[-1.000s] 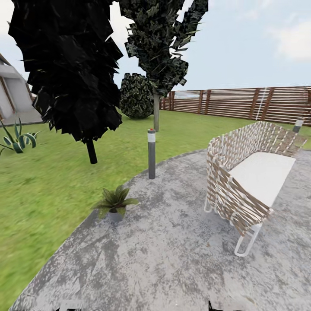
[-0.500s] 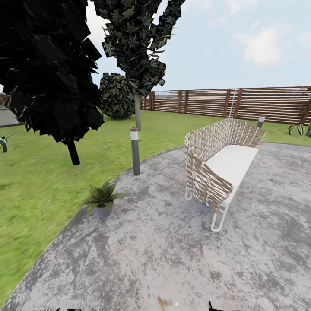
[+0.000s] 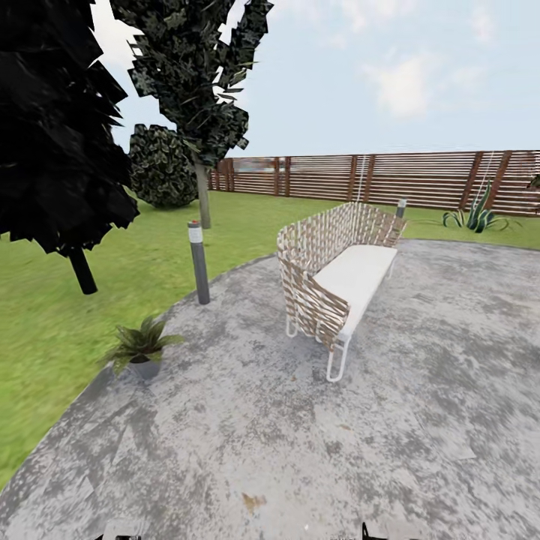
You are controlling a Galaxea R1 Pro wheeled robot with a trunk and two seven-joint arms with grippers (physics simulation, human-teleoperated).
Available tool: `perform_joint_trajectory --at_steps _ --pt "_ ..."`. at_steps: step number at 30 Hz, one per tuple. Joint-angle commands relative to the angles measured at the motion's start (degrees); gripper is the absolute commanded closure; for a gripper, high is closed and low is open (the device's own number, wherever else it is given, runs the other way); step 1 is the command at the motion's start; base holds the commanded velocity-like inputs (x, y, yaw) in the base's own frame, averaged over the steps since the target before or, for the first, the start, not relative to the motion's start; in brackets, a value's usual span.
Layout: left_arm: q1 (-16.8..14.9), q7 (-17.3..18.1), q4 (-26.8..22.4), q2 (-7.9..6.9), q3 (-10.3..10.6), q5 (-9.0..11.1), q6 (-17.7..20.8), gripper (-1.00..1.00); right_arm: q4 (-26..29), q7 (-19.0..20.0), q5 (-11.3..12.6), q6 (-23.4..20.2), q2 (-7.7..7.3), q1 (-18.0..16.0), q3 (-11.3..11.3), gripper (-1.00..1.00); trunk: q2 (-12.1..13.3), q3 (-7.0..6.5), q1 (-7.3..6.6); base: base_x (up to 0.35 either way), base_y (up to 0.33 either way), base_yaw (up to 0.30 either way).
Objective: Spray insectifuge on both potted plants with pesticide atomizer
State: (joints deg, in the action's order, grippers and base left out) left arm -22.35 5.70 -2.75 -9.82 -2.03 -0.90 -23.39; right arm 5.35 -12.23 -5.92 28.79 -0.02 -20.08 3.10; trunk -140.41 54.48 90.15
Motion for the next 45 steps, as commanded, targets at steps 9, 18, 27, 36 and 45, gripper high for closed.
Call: perform_joint_trajectory --at_steps 9,18,27,36,45 --pt "-0.03 0.28 0.03 -0.02 -0.26 -0.06 -0.16 1.00 -0.07 -0.25 -0.58 0.12 0.02 -0.05 0.32 -1.00 -0.02 0.05 -0.01 -0.001 -0.001 -0.285" --pt "0.01 0.28 0.03 -0.01 -0.26 -0.06 -0.16 1.00 -0.07 -0.19 -0.58 0.12 0.02 -0.05 0.32 -1.00 0.38 -0.08 -0.23 0.000 0.000 -0.285" --pt "-0.04 0.28 0.03 0.06 -0.26 -0.06 -0.16 1.00 -0.07 -0.17 -0.58 0.12 0.02 -0.05 0.32 -1.00 3.99 -1.42 -2.21 0.000 0.000 -0.285" --pt "-0.03 0.28 0.03 0.07 -0.19 -0.13 -0.16 1.00 -0.07 -0.16 -0.58 0.12 0.02 -0.05 0.32 -1.00 6.80 -2.24 -3.75 0.000 0.000 -0.267" --pt "-0.02 0.31 0.03 0.07 -0.17 -0.16 -0.25 1.00 -0.07 -0.16 -0.58 0.12 0.02 -0.05 0.32 -1.00 6.80 -1.66 -3.75 0.000 0.000 -0.228"
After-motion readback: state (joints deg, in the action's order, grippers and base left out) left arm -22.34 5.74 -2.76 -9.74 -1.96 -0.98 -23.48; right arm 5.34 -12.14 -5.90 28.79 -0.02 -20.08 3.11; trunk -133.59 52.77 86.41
